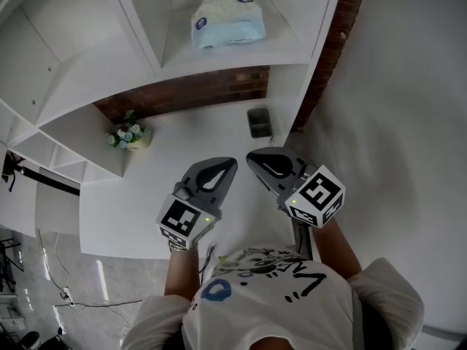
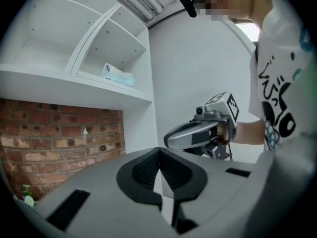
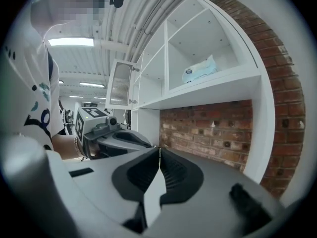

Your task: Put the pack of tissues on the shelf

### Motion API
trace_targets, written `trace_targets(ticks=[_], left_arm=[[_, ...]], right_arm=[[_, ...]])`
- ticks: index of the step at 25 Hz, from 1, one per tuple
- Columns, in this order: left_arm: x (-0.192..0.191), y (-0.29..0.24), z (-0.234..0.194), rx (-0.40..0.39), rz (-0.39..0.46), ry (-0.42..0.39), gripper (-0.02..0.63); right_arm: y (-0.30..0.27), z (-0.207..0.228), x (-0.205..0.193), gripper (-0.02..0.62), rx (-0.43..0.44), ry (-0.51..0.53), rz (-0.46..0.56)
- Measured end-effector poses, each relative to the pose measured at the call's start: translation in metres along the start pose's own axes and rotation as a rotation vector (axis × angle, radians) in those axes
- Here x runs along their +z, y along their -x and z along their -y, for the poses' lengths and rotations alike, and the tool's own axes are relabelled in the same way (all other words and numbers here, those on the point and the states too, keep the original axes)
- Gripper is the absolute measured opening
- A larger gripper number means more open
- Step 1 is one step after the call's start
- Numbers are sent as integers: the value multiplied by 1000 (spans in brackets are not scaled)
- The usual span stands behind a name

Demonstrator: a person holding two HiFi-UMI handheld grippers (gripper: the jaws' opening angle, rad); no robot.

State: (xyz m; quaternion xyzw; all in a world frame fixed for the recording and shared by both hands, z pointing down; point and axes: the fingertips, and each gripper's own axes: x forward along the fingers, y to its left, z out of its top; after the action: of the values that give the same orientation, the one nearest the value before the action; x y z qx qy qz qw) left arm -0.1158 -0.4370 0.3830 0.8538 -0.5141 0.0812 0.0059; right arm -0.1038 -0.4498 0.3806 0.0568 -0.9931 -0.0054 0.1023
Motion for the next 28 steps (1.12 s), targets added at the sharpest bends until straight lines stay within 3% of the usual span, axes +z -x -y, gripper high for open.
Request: trace_targets(ticks=[18, 23, 28], left_arm=[[-40, 13, 26, -32, -12, 128, 15], [-39, 19, 30, -50, 37, 193, 15], [-39, 20, 30, -53, 29, 189, 15]], right_arm=[[15, -21, -44, 26, -14, -66, -37], [18, -25, -48, 26, -14, -79, -39], [18, -26, -49, 26, -15, -83, -38]])
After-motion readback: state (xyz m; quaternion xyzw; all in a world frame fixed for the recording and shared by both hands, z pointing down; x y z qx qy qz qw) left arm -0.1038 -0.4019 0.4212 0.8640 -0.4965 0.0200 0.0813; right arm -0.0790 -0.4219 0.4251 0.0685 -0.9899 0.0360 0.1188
